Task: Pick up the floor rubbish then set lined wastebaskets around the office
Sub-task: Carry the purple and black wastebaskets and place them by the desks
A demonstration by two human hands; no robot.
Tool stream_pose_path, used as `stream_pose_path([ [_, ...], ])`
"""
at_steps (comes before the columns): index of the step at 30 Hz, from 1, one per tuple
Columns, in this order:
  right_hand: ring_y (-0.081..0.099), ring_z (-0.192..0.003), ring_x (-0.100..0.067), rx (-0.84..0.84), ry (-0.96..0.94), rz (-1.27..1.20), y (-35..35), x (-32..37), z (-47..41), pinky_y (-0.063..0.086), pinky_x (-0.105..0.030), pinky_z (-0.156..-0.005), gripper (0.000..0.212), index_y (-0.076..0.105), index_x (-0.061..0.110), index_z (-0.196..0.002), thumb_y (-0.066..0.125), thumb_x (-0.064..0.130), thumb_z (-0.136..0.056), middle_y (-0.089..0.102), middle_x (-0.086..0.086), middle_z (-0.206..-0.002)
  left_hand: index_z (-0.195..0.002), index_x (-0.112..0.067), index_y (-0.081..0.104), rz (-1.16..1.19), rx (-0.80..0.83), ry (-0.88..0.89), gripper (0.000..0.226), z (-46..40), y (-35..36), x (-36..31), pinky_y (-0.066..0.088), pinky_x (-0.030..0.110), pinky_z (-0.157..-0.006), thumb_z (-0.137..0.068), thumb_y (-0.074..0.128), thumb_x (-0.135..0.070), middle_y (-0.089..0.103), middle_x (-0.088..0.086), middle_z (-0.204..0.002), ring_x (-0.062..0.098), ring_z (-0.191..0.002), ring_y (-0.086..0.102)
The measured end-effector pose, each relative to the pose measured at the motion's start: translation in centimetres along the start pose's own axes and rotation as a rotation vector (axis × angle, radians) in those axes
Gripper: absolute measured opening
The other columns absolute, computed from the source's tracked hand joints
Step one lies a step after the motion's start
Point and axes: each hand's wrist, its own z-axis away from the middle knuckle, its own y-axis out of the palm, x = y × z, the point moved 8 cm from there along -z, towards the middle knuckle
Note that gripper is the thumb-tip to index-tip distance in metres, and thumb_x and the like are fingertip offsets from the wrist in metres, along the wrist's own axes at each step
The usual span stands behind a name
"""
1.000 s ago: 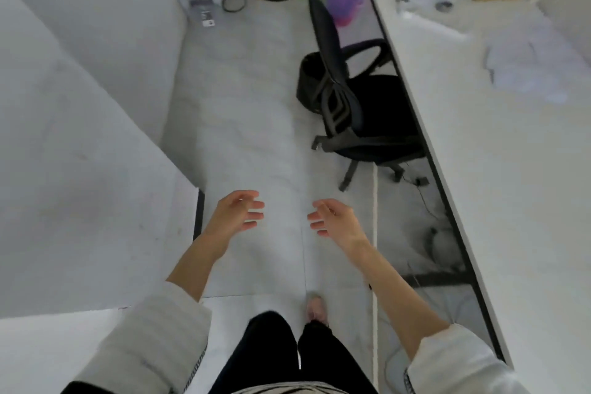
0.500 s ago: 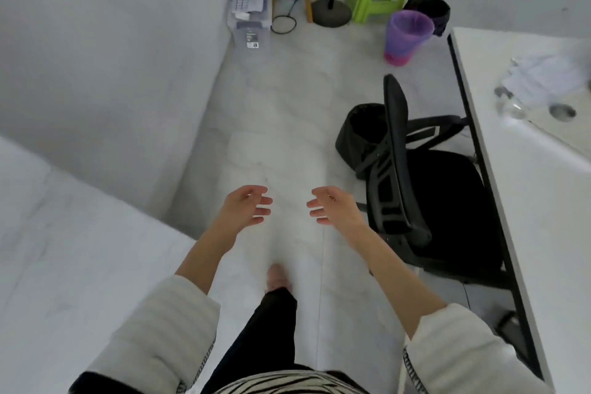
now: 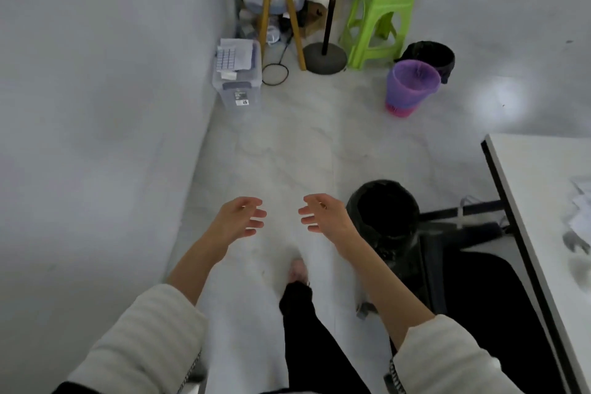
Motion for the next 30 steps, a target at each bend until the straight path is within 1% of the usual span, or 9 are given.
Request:
stream_pose_path([
  [5, 0.058, -0.075, -0.021, -0.02, -0.018, -0.029, -3.6, 8.8, -11.4, 0.046, -0.025, -0.064, 0.014, 0.059, 0.013, -0.096, 0.047, 0.021, -0.094, 0.064, -0.005, -0.087, -0.107, -0.013, 0.059, -0.026, 0.015, 0.024, 0.018, -10.7, 0.8, -10.8, 0.051, 0.027, -0.076, -0.098, 0.044, -0.019, 0.066, 0.007, -0.097, 0.021, -0.081, 0.063],
  [7, 0.057, -0.073, -0.021, -0.037, -0.01, -0.05, -5.1, 12.0, -14.9, 0.046, -0.024, -0.063, 0.013, 0.059, 0.014, -0.092, 0.048, 0.02, -0.094, 0.064, -0.006, -0.085, -0.107, -0.013, 0.059, -0.027, 0.023, 0.037, 0.019, -13.9, 1.1, -14.7, 0.051, 0.028, -0.077, -0.098, 0.045, -0.02, 0.067, 0.006, -0.096, 0.022, -0.082, 0.064],
  [11, 0.057, -0.074, -0.02, -0.05, 0.006, -0.063, -8.1, 17.7, -21.8, 0.046, -0.025, -0.063, 0.013, 0.059, 0.014, -0.094, 0.048, 0.02, -0.095, 0.064, -0.004, -0.083, -0.1, -0.015, 0.061, -0.034, 0.03, 0.034, 0.016, -21.3, 1.9, -21.2, 0.051, 0.027, -0.074, -0.098, 0.045, -0.019, 0.067, 0.007, -0.096, 0.021, -0.08, 0.064],
  [14, 0.055, -0.066, -0.018, -0.093, 0.016, -0.083, -11.1, 20.9, -27.3, 0.043, -0.023, -0.059, 0.013, 0.058, 0.011, -0.098, 0.048, 0.019, -0.095, 0.062, -0.004, -0.08, -0.105, -0.011, 0.06, -0.045, 0.042, -0.004, 0.018, -27.5, 3.6, -24.4, 0.049, 0.026, -0.071, -0.098, 0.045, -0.016, 0.066, 0.009, -0.095, 0.021, -0.077, 0.062],
  [17, 0.053, -0.062, -0.015, -0.135, 0.026, -0.082, -14.3, 23.9, -32.9, 0.041, -0.023, -0.056, 0.013, 0.056, 0.009, -0.1, 0.046, 0.015, -0.096, 0.06, -0.008, -0.086, -0.109, -0.01, 0.059, -0.073, 0.079, 0.007, 0.02, -33.8, 6.3, -29.0, 0.049, 0.026, -0.07, -0.097, 0.044, -0.015, 0.066, 0.008, -0.093, 0.02, -0.075, 0.062],
  [20, 0.051, -0.061, -0.015, -0.181, 0.054, -0.096, -18.2, 27.8, -39.0, 0.04, -0.023, -0.056, 0.012, 0.055, 0.009, -0.101, 0.044, 0.015, -0.097, 0.06, -0.01, -0.088, -0.108, -0.01, 0.058, -0.11, 0.133, 0.045, 0.02, -41.0, 9.8, -36.2, 0.049, 0.025, -0.072, -0.098, 0.042, -0.015, 0.065, 0.009, -0.096, 0.019, -0.075, 0.061],
  [24, 0.05, -0.059, -0.015, -0.259, 0.055, -0.185, -24.7, 31.9, -45.1, 0.038, -0.023, -0.054, 0.01, 0.052, 0.009, -0.101, 0.043, 0.014, -0.098, 0.057, -0.003, -0.074, -0.104, -0.013, 0.057, -0.207, 0.19, 0.11, 0.019, -49.0, 16.0, -45.4, 0.048, 0.024, -0.071, -0.099, 0.039, -0.015, 0.065, 0.006, -0.094, 0.016, -0.075, 0.061],
  [26, 0.051, -0.059, -0.015, -0.323, 0.069, -0.218, -28.9, 33.0, -47.2, 0.038, -0.023, -0.054, 0.011, 0.053, 0.009, -0.101, 0.043, 0.014, -0.098, 0.057, -0.004, -0.075, -0.104, -0.013, 0.057, -0.259, 0.255, 0.118, 0.019, -51.8, 20.3, -48.4, 0.048, 0.024, -0.071, -0.099, 0.039, -0.016, 0.065, 0.004, -0.091, 0.016, -0.075, 0.06],
  [30, 0.052, -0.059, -0.016, -0.448, 0.102, -0.266, -37.9, 33.5, -50.8, 0.04, -0.023, -0.054, 0.011, 0.054, 0.009, -0.102, 0.045, 0.015, -0.098, 0.059, -0.006, -0.077, -0.108, -0.011, 0.056, -0.339, 0.406, 0.081, 0.019, -55.6, 29.6, -51.6, 0.048, 0.024, -0.072, -0.099, 0.039, -0.015, 0.063, 0.001, -0.089, 0.016, -0.076, 0.06],
])
